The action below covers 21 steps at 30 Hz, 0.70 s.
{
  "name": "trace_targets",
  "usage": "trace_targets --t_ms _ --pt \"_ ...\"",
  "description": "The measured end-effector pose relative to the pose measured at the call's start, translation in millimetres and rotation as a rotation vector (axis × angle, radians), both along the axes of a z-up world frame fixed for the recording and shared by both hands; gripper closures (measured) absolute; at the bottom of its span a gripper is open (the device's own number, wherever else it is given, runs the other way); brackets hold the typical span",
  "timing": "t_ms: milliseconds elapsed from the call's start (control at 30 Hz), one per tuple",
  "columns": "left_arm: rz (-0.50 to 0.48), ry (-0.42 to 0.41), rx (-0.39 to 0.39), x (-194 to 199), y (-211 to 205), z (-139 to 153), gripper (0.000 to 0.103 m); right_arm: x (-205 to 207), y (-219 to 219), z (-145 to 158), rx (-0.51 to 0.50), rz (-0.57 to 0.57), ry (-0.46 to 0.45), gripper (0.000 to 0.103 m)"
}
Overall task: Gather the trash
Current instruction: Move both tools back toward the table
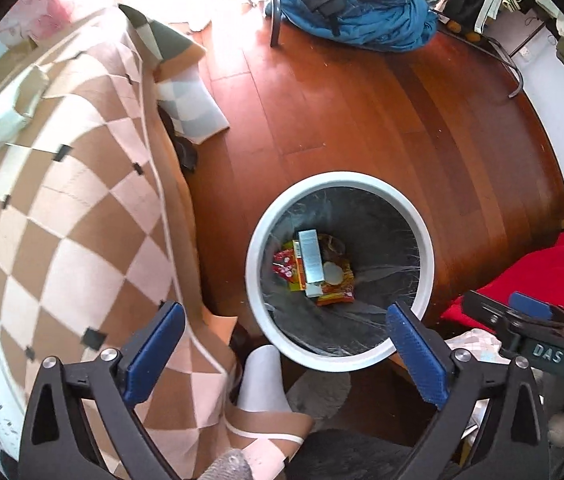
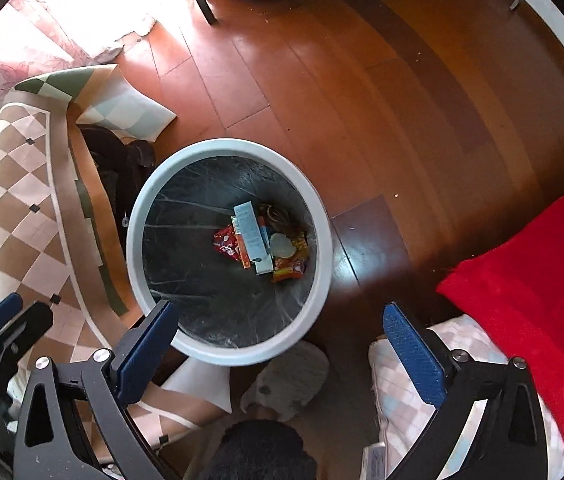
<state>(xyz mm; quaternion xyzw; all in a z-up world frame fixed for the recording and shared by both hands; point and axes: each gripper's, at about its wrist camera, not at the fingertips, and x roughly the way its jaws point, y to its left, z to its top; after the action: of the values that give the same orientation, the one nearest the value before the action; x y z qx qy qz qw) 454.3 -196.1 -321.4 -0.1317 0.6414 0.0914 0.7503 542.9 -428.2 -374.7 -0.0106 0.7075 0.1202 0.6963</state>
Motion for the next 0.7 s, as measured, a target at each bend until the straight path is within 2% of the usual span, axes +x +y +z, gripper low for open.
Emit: trace_targets --t_ms 367,700 --pt "-0.003 -0.053 0.037 -21 -6 44 0.000 -31 -5 62 0.009 -0.004 -0.066 0.000" --pt "-0.014 -0.159 0.037 -52 -5 102 0.000 -67 -12 124 0.056 -0.027 -0.136 0.000"
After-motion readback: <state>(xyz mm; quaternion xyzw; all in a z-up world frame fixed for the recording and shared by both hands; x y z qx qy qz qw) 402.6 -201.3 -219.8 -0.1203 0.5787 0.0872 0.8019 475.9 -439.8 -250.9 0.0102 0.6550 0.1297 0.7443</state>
